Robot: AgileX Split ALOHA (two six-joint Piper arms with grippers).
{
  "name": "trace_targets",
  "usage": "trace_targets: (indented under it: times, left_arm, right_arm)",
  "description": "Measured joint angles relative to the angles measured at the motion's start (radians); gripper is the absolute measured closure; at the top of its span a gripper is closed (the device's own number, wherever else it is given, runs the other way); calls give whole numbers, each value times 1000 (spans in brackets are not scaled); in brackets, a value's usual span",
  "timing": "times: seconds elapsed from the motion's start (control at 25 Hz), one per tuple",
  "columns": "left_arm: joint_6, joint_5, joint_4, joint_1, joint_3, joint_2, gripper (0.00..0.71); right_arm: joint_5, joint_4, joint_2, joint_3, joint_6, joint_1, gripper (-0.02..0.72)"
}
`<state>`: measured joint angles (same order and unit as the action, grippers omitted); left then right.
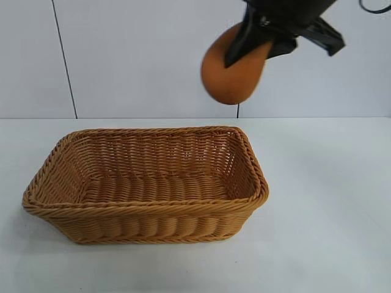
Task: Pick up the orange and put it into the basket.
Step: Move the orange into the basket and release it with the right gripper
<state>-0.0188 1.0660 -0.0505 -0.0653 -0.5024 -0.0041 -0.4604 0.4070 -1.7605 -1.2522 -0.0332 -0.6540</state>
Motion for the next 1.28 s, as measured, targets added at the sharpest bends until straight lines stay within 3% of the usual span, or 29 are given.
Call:
trace_targets:
  times: [0.28, 0.56, 0.64, 0.8, 0.84, 1.0, 1.16, 1.28]
  left_arm:
    - [0, 0, 0, 0, 0, 0, 185]
    - [0, 0, 0, 0, 0, 0, 185]
    - [0, 0, 0, 0, 0, 0, 185]
    - [0, 0, 0, 0, 0, 0, 185]
    - [0, 0, 0, 0, 0, 0, 185]
    - [0, 0, 0, 0, 0, 0, 185]
    - [0, 0, 0, 0, 0, 0, 185]
    - [0, 0, 0, 0, 0, 0, 185]
  right_arm:
    - [206, 13, -184, -1, -3, -52, 658]
    - [212, 15, -265, -2, -3, -53, 646]
    - [206, 15, -265, -13, -3, -53, 556]
    - [176, 15, -265, -37, -3, -53, 244]
    - [165, 14, -264, -48, -3, -53, 204]
    - [57, -10, -250, -129, -3, -52, 150]
    - [-173, -69, -248, -286, -3, -33, 146]
    - [-390, -162, -248, -422, -8, -19, 146]
